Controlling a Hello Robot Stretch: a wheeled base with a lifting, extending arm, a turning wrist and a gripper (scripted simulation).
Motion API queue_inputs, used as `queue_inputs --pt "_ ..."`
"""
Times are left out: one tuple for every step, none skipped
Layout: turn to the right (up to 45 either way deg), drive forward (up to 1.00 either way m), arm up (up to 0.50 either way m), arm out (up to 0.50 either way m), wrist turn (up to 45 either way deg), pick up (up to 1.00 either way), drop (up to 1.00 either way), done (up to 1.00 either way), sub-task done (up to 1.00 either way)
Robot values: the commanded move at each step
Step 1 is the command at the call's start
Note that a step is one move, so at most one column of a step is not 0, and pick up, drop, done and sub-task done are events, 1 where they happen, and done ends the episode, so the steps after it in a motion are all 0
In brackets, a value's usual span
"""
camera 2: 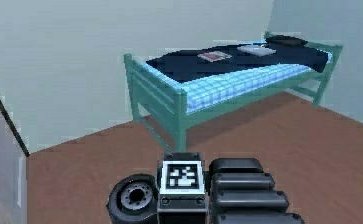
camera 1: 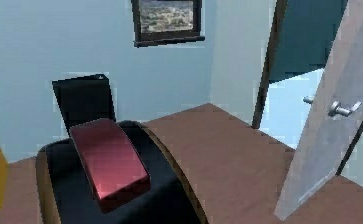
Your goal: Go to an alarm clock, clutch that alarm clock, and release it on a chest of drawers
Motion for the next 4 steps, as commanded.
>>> queue_inputs --pt "15.0 0.0 0.0 0.0 0.0 0.0 0.0 0.0 0.0" --pt "0.0 1.0 0.0 0.0 0.0 0.0 0.0 0.0 0.0" --pt "6.0 0.0 0.0 0.0 0.0 0.0 0.0 0.0 0.0" --pt "0.0 0.4 0.0 0.0 0.0 0.0 0.0 0.0 0.0"
